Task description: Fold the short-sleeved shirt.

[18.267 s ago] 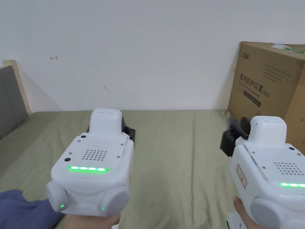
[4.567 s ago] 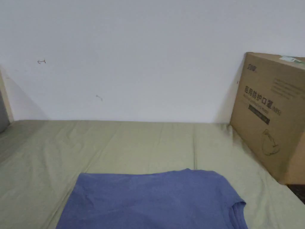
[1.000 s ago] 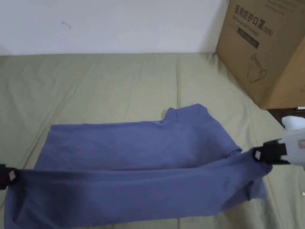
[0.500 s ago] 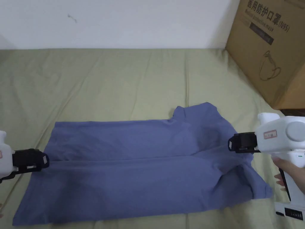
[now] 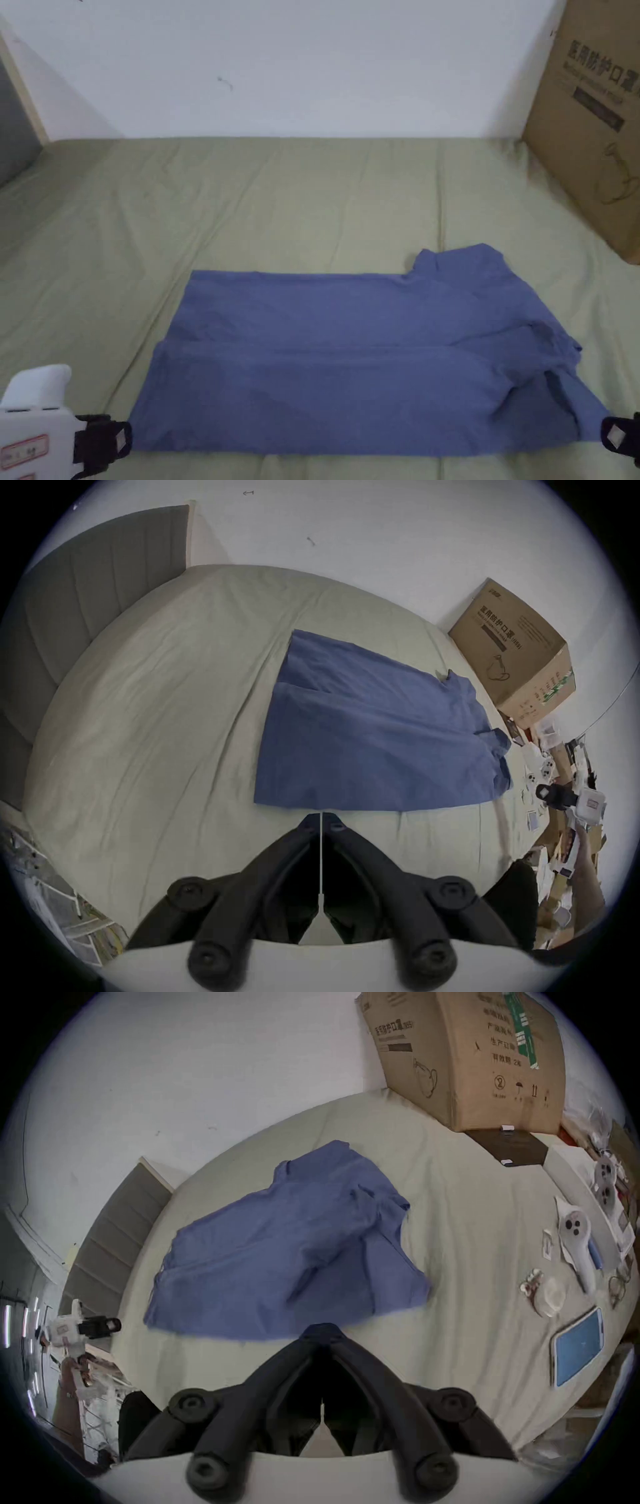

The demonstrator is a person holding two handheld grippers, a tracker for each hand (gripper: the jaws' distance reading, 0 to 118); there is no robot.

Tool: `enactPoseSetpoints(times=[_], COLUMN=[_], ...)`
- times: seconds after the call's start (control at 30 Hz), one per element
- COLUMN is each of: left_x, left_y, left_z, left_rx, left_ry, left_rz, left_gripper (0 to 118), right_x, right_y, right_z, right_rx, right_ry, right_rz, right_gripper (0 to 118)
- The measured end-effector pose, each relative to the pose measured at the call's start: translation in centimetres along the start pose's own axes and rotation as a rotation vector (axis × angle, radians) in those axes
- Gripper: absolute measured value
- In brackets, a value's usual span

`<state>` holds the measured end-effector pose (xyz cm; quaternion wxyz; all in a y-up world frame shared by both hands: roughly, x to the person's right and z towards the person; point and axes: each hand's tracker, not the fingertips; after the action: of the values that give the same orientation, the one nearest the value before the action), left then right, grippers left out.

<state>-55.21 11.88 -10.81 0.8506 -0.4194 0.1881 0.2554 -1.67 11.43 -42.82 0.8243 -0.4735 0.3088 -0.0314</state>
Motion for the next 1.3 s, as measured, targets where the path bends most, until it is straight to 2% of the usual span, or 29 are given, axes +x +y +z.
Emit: enactPoseSetpoints(times=[0.1,0.13,0.2,0.23,0.3,0.4,0.47,0.5,0.53,0.57,0.6,0.67,0.73,0.8,0.83,0.87,0.9,1.0,1.1,1.13,1.17,1.2,1.23,1.27,1.3], left_x=[-1.3,-1.7,-2.0,-2.1,-2.7,-3.7,-3.7,-3.2,-2.4,-1.8,-1.4,-0.9,-0.4,-0.1,-0.3,-0.5,-0.8,-1.1,-1.3,-1.4,-1.6,-1.4,-1.5,-1.6,-1.7], left_y=[1.3,1.7,2.5,2.9,3.3,3.7,3.5,3.3,3.2,3.1,3.2,3.1,3.2,3.5,3.7,3.8,3.9,3.7,3.2,3.0,2.8,2.7,2.6,2.6,2.6], left_z=[-2.0,-2.9,-5.1,-6.4,-8.4,-11.5,-12.8,-12.8,-12.3,-11.7,-11.1,-9.9,-9.0,-8.0,-7.7,-7.5,-7.5,-7.9,-8.3,-8.4,-8.6,-8.6,-8.7,-8.7,-8.6], left_rx=[-0.039,-0.058,-0.071,-0.102,-0.106,-0.167,-0.211,-0.22,-0.208,-0.19,-0.165,-0.148,-0.144,-0.115,-0.11,-0.102,-0.103,-0.119,-0.126,-0.126,-0.127,-0.13,-0.133,-0.135,-0.134], left_ry=[-0.011,-0.037,0.006,0.042,0.065,0.113,0.113,0.13,0.223,0.225,0.179,0.088,0.091,0.102,0.093,0.085,0.08,0.094,0.105,0.105,0.103,0.103,0.104,0.102,0.103], left_rz=[0.024,0.039,0.039,0.022,0.011,0.054,0.056,0.038,-0.051,-0.113,-0.133,-0.102,-0.109,-0.135,-0.124,-0.111,-0.102,-0.099,-0.077,-0.066,-0.053,-0.049,-0.046,-0.044,-0.045], left_gripper=[3,22,88,108,106,105,86,75,52,19,2,2,2,2,2,2,2,2,2,2,2,2,2,2,2], right_x=[0.6,0.7,0.6,0.4,0.1,-0.1,-0.2,-0.3,-0.5,-0.2,-0.1,0.4,0.9,1.3,2.9,3.5,3.9,4.0,5.2,5.3,5.3,5.2,5.0,4.6,4.4], right_y=[0.0,0.1,0.4,0.5,0.3,0.3,0.5,0.7,1.0,1.3,1.6,2.6,3.7,5.1,5.9,6.6,7.0,7.5,8.1,8.0,7.9,7.6,7.0,6.7,6.8], right_z=[0.0,0.1,-0.2,-0.3,-0.6,-1.1,-1.8,-2.1,-2.5,-3.0,-3.2,-3.6,-4.4,-5.6,-6.9,-8.0,-8.9,-11.0,-14.3,-15.0,-15.3,-15.3,-15.0,-14.1,-13.7], right_rx=[0.004,0.029,0.034,0.029,0.016,-0.001,-0.018,-0.03,-0.045,-0.051,-0.05,-0.044,-0.03,-0.031,-0.058,-0.124,-0.154,-0.204,-0.265,-0.277,-0.301,-0.312,-0.313,-0.291,-0.295], right_ry=[0.033,0.053,0.028,0.015,-0.019,0.019,0.028,0.023,0.003,-0.012,-0.012,-0.005,-0.013,-0.129,-0.143,-0.142,-0.124,-0.155,-0.212,-0.228,-0.229,-0.205,-0.162,-0.161,-0.178], right_rz=[-0.045,-0.066,-0.065,-0.057,-0.028,-0.038,-0.042,-0.028,-0.001,0.011,0.013,0.024,0.035,0.042,0.033,0.024,-0.005,-0.041,-0.004,0.008,0.015,0.022,0.041,0.047,0.09], right_gripper=[0,0,0,0,0,0,0,0,0,0,0,0,0,2,48,88,106,105,101,87,57,14,7,7,7])
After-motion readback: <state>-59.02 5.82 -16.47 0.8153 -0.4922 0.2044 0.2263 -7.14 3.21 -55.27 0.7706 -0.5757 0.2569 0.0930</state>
